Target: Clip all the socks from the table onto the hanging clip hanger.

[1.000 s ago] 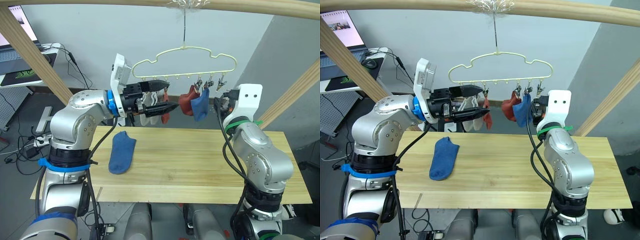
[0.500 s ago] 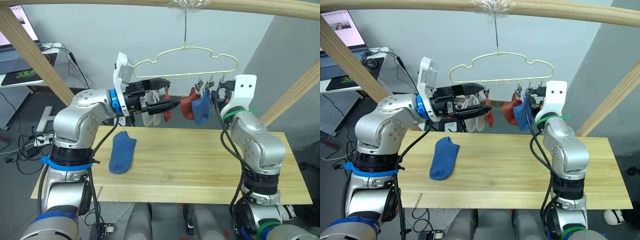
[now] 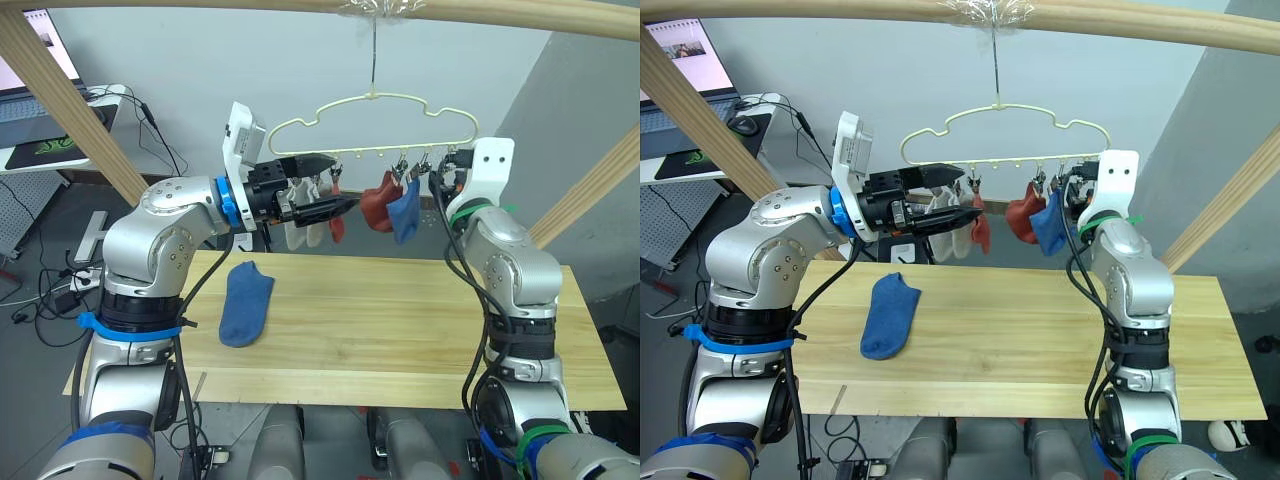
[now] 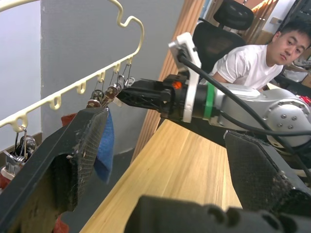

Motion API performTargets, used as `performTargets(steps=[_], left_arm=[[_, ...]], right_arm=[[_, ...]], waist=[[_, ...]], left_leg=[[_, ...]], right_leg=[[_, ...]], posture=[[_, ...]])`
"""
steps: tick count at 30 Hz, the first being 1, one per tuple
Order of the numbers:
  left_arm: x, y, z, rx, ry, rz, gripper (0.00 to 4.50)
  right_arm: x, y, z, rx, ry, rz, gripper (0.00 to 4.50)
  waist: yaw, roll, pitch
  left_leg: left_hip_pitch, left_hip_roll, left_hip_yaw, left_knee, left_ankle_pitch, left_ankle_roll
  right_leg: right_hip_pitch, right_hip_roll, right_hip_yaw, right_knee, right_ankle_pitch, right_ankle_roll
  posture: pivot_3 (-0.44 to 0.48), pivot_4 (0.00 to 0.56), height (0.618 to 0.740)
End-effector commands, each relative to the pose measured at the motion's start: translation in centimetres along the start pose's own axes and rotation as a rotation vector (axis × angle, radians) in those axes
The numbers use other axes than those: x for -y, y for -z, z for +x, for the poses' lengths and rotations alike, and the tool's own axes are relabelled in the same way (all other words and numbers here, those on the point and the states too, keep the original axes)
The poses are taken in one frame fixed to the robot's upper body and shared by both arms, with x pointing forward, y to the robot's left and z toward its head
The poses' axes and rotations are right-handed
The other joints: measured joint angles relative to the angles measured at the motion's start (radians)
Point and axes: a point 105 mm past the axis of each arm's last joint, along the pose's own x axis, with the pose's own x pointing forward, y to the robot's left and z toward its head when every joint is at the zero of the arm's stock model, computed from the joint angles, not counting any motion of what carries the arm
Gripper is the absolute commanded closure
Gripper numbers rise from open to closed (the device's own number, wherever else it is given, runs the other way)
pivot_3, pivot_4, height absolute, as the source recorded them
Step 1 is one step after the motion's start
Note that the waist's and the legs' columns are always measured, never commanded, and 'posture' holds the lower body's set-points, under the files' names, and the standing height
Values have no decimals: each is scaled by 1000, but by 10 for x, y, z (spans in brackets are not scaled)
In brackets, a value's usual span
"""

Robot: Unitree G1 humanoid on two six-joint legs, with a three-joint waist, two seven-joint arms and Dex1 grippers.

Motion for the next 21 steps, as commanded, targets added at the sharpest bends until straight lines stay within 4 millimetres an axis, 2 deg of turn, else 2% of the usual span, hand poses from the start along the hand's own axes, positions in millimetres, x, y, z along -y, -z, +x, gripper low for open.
performTargets(steps=[1,9,12,21], left_arm=[[3,-13,-1,22,-3,67,126],[2,-11,-2,18,-20,66,126],[2,-10,-2,17,-23,65,86],[1,-9,-1,20,-30,64,86]], right_arm=[[3,-16,4,60,10,13,2094],[-3,-25,14,73,2,37,2094],[-2,-25,15,71,10,41,2641],[-3,-29,16,71,13,62,2641]], waist=[[1,0,0],[3,0,0],[6,0,0],[7,0,0]], left_leg=[[0,0,0,0,0,0],[0,0,0,0,0,0],[0,0,0,0,0,0],[0,0,0,0,0,0]], right_leg=[[0,0,0,0,0,0],[0,0,0,0,0,0],[0,0,0,0,0,0],[0,0,0,0,0,0]], posture=[[154,191,740],[168,199,740],[168,200,740],[164,200,740]])
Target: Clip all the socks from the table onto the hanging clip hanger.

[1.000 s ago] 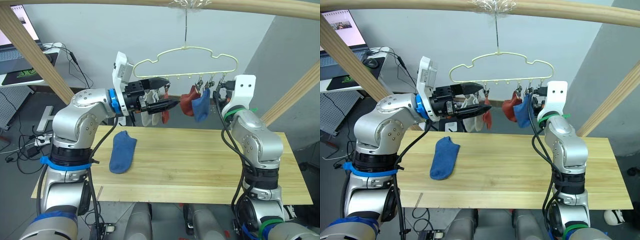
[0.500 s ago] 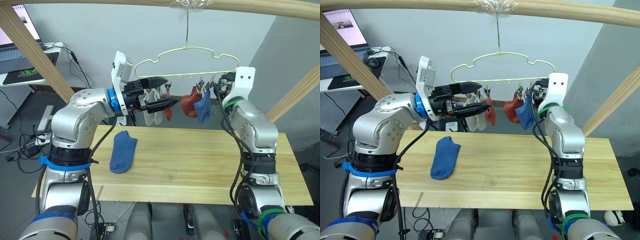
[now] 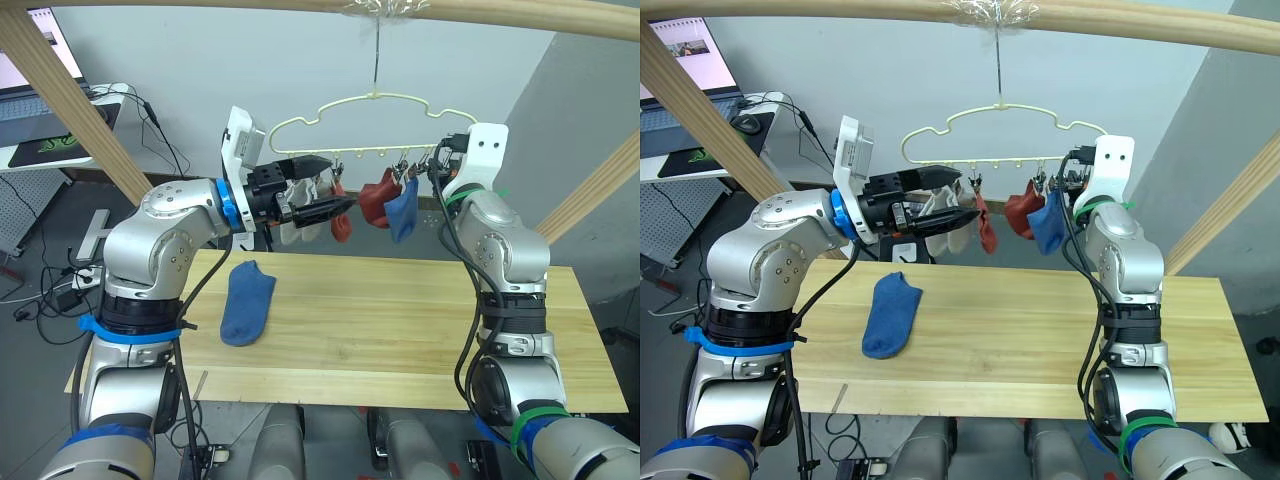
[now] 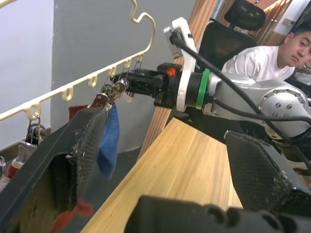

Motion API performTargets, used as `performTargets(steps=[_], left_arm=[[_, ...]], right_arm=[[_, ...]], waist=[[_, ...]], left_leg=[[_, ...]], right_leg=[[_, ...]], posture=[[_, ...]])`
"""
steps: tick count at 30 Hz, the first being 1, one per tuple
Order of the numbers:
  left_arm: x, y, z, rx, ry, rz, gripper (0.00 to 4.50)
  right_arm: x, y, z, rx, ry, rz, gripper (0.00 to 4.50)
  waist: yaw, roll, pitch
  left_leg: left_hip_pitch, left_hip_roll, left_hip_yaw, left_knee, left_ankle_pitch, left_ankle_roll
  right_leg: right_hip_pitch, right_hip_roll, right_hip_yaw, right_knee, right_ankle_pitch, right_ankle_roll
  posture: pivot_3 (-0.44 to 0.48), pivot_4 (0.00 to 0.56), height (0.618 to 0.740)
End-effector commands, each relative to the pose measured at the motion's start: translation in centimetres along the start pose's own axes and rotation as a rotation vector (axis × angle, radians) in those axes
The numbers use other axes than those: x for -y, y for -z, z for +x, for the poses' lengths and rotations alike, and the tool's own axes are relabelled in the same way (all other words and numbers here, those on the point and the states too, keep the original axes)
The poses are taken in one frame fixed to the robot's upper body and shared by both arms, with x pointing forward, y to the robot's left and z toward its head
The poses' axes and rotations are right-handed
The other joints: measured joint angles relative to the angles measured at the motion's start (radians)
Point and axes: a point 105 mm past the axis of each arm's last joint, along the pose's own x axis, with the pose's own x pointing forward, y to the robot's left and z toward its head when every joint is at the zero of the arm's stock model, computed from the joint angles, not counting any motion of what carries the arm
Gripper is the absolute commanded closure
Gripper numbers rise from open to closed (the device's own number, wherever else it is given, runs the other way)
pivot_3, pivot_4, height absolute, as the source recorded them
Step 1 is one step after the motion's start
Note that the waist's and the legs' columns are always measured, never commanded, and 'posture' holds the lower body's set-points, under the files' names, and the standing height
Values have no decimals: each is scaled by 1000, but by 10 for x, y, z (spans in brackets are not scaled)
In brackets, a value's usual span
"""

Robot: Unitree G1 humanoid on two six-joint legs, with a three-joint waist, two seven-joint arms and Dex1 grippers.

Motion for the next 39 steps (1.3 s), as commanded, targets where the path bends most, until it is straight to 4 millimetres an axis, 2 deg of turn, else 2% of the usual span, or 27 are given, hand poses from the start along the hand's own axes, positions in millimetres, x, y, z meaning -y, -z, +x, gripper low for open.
performTargets(steps=[1,12,19,22,26,27,29,32,35,39], left_arm=[[5,-13,0,30,5,68,86],[4,-12,1,27,-5,72,86],[5,-11,1,25,-3,74,86],[5,-11,1,23,-3,76,86],[4,-8,1,9,-10,79,86],[3,-5,1,-2,-19,82,86],[-2,9,0,-73,-60,85,86],[-14,48,-11,-227,-156,11,86],[-35,94,-37,-381,-335,-7,43],[-57,137,-73,-497,-502,-4,43]], right_arm=[[-3,-18,-1,58,-9,31,2641],[-14,-26,8,55,-38,105,2641],[-11,-24,7,50,-22,96,2641],[-8,-24,6,53,-9,86,3277],[-6,-25,5,57,2,78,4374],[-6,-25,5,57,4,77,4475],[-5,-25,5,58,6,75,4475],[-6,-25,5,57,7,74,4475],[-5,-25,5,57,8,75,4497],[-7,-24,4,55,2,79,4497]], waist=[[0,0,0],[1,0,0],[2,0,0],[2,0,0],[2,0,0],[3,0,0],[3,0,0],[3,0,0],[2,0,0],[5,0,0]], left_leg=[[0,0,0,0,0,0],[0,0,0,0,0,0],[0,0,0,-1,0,0],[0,0,0,-1,0,0],[0,0,0,-1,0,0],[0,0,0,-1,0,0],[0,0,0,-1,0,0],[0,0,0,-1,0,0],[1,0,0,-1,0,0],[0,0,0,-1,0,0]], right_leg=[[0,0,0,0,0,0],[0,0,0,0,0,0],[0,0,0,0,0,0],[0,0,0,0,0,0],[0,0,0,0,0,0],[0,0,0,0,0,0],[0,0,0,0,0,0],[0,0,0,0,0,0],[0,0,0,0,0,0],[-1,0,0,0,0,0]], posture=[[164,200,740],[168,203,740],[168,203,740],[166,203,740],[166,203,740],[166,203,740],[166,203,740],[163,199,740],[163,199,740],[169,201,740]])
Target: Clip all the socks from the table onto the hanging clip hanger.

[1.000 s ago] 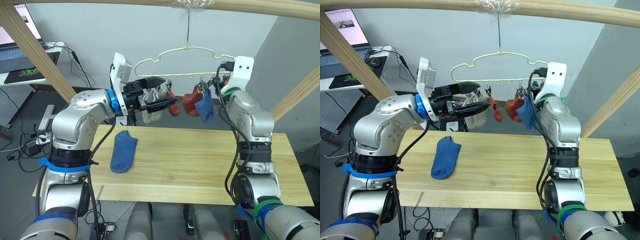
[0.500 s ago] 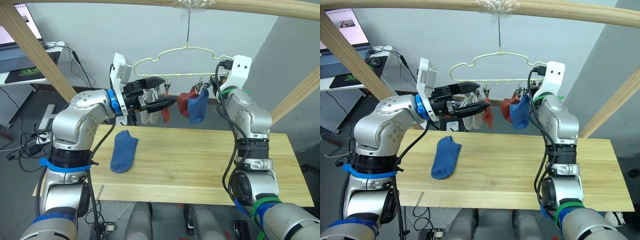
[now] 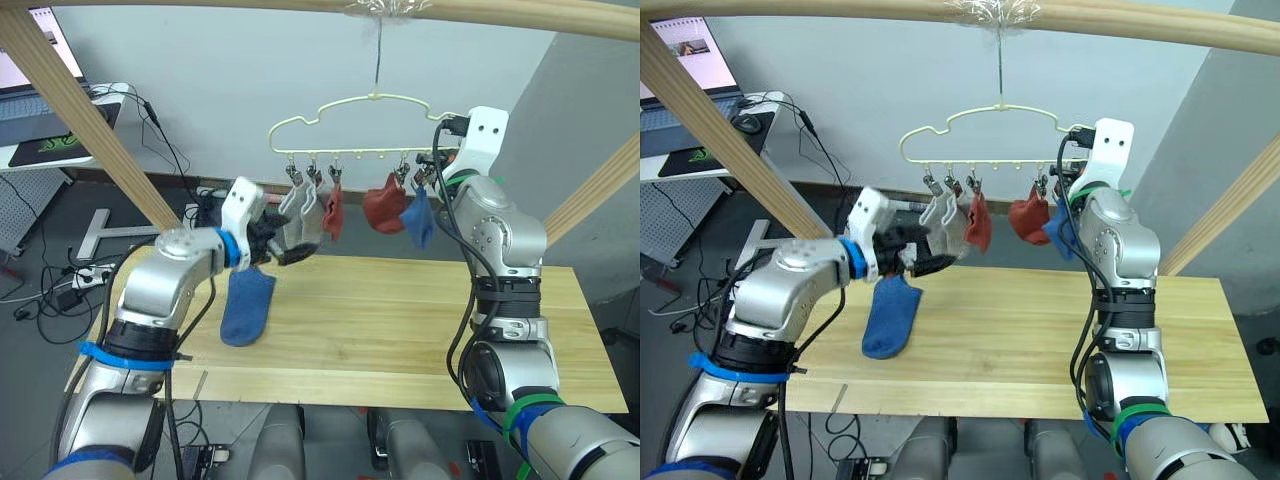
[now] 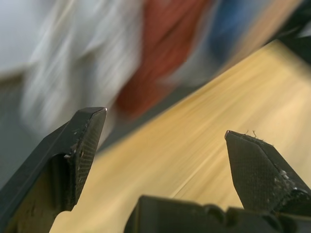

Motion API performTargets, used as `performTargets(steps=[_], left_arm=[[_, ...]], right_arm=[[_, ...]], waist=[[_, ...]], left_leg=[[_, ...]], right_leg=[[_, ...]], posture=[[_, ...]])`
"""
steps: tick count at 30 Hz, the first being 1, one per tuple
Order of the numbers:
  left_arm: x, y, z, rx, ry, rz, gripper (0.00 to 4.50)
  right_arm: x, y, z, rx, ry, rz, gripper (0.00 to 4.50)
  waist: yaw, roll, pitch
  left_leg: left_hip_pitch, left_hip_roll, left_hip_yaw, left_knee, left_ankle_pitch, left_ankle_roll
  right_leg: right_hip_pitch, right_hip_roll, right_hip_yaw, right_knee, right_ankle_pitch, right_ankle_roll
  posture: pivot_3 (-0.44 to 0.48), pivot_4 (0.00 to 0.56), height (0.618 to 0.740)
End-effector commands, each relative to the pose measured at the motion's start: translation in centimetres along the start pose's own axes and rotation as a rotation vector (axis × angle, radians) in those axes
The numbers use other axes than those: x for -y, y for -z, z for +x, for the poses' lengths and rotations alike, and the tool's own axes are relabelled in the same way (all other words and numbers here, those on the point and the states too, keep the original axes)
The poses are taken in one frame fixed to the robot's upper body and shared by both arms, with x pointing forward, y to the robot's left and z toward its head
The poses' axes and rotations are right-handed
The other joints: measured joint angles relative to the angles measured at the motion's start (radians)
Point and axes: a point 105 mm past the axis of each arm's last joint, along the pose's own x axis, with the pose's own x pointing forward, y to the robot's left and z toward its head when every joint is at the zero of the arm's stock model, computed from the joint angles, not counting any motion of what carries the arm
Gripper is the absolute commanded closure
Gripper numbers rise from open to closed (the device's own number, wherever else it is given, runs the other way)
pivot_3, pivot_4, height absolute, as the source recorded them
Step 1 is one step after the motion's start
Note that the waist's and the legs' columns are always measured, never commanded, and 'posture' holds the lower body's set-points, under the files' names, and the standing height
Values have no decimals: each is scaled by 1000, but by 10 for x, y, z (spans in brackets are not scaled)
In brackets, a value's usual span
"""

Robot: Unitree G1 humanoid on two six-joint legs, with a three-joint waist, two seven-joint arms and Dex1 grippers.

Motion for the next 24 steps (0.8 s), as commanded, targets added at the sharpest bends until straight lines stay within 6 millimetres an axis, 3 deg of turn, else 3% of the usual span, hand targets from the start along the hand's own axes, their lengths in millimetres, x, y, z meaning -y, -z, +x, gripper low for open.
performTargets(steps=[1,8,12,24], left_arm=[[-30,20,-8,-36,-146,50,43],[-61,69,-12,-166,-269,-22,43],[-68,88,-12,-235,-289,-58,43],[-47,127,5,-398,-187,-182,43]], right_arm=[[-1,-15,-4,57,-2,4,4497],[-2,-16,-5,58,-10,9,4497],[-1,-17,-7,59,-7,8,4497],[-1,-17,-9,56,-12,3,4497]], waist=[[5,0,0],[13,0,0],[13,0,0],[12,1,-1]], left_leg=[[0,0,0,0,0,0],[0,0,0,0,0,0],[0,0,0,0,0,0],[0,0,0,0,0,0]], right_leg=[[0,0,0,0,0,0],[0,0,0,0,0,0],[0,0,0,0,0,0],[0,0,-1,0,0,0]], posture=[[169,201,740],[156,198,740],[156,198,740],[145,200,740]])
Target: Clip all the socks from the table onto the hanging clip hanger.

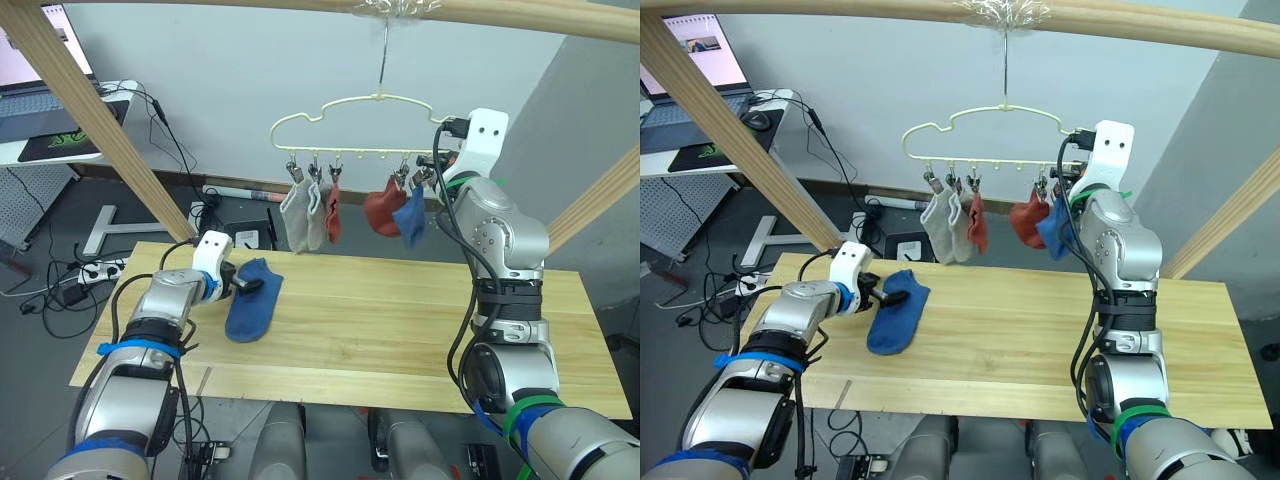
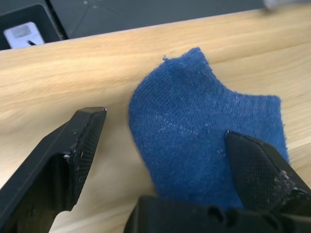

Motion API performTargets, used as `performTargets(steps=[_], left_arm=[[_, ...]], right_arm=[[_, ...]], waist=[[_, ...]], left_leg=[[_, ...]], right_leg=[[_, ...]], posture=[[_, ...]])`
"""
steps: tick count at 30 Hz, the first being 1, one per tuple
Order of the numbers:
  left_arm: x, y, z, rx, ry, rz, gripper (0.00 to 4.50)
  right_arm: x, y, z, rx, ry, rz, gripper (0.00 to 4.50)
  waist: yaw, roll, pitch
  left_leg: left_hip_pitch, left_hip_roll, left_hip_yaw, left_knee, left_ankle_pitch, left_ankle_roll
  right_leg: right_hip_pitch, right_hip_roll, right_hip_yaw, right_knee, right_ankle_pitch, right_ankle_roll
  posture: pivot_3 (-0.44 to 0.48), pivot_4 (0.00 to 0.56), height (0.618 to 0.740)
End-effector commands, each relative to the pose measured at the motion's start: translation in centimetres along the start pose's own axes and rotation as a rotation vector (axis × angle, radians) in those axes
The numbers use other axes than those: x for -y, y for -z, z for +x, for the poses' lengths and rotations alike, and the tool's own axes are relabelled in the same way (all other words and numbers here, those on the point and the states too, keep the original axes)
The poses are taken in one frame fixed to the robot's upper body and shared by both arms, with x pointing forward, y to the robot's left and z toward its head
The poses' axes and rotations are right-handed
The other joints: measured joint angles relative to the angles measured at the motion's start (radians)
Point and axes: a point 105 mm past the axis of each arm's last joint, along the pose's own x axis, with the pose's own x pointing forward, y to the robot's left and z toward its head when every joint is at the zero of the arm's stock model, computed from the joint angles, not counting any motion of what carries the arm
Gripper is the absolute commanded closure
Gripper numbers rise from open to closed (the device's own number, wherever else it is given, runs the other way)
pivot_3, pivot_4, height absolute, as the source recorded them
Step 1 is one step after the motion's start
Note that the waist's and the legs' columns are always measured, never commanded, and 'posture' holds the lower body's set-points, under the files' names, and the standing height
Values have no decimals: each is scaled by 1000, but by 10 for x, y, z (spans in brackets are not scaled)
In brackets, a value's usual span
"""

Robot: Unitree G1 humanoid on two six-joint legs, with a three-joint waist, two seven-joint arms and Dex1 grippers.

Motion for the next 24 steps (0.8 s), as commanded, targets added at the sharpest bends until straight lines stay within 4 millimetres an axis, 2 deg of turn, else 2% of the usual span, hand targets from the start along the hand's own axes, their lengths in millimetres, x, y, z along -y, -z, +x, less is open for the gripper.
performTargets(steps=[1,4,7,20,22,24], left_arm=[[7,22,5,-83,30,-11,43],[9,25,6,-102,38,25,43],[10,26,6,-103,43,42,647],[17,24,6,-87,76,57,4489],[24,19,7,-59,106,51,4489],[36,5,7,15,179,16,4489]], right_arm=[[-1,-19,-7,73,-10,6,4497],[-1,-19,-7,71,-10,7,4497],[-1,-19,-8,68,-10,8,4500],[-2,-17,-8,59,-13,12,4500],[-2,-17,-8,59,-12,13,4500],[-2,-17,-8,58,-13,14,4500]], waist=[[0,2,-1],[-1,5,-3],[-1,7,-4],[-1,8,-4],[-1,8,-4],[-2,8,-4]], left_leg=[[0,0,0,0,0,0],[0,0,0,0,0,0],[1,0,0,0,0,0],[1,0,0,0,0,1],[1,0,0,0,1,1],[1,0,0,0,1,1]], right_leg=[[0,0,0,0,0,0],[0,0,0,0,0,0],[0,0,0,0,0,0],[1,0,0,1,0,0],[1,0,0,1,0,0],[1,0,0,1,0,0]], posture=[[135,206,740],[135,206,740],[134,209,740],[137,212,740],[137,212,740],[134,214,740]])
